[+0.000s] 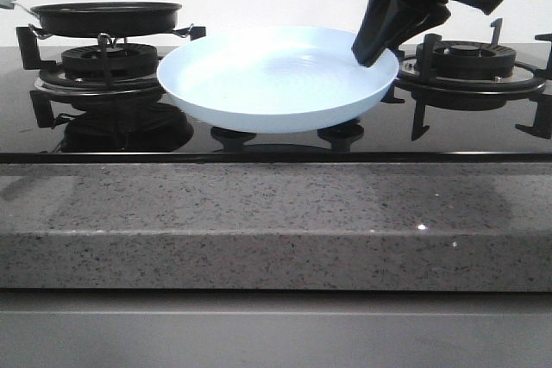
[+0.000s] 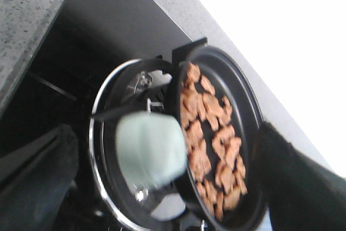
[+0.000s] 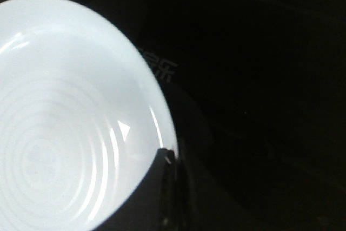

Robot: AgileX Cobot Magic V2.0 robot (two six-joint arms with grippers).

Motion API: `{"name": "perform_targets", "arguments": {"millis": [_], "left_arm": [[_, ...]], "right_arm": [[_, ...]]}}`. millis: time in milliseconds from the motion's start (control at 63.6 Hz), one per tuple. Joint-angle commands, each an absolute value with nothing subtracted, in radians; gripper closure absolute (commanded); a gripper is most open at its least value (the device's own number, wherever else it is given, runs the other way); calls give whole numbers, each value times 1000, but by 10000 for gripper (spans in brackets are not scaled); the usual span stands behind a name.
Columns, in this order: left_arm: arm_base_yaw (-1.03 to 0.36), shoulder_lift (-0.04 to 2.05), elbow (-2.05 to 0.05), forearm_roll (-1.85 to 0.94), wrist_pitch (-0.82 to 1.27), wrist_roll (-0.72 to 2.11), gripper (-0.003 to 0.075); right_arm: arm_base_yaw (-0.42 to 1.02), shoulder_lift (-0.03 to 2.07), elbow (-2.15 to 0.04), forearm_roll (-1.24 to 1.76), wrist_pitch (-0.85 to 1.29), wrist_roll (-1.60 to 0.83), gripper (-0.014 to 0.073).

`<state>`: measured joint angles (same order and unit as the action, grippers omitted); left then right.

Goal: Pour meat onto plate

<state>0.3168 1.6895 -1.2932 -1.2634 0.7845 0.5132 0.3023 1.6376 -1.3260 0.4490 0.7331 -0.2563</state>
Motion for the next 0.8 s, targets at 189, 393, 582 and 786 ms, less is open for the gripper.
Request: {"name": "perform_targets", "arguments": {"millis": [189,393,582,786], "left_arm": [[307,1741,-1386,-1391,841,521,83],[304,1760,-1401,-1395,875,523,113],[304,1760,-1401,-1400,891,523,353],[304,1760,-1401,-1400,898,523,557]], "right_arm": [[300,1588,-1349,475,701,-271,661],[300,1588,-1349,475,701,-271,661],[300,1588,-1349,475,701,-271,661],[300,1588,-1349,475,701,-271,661]]}}
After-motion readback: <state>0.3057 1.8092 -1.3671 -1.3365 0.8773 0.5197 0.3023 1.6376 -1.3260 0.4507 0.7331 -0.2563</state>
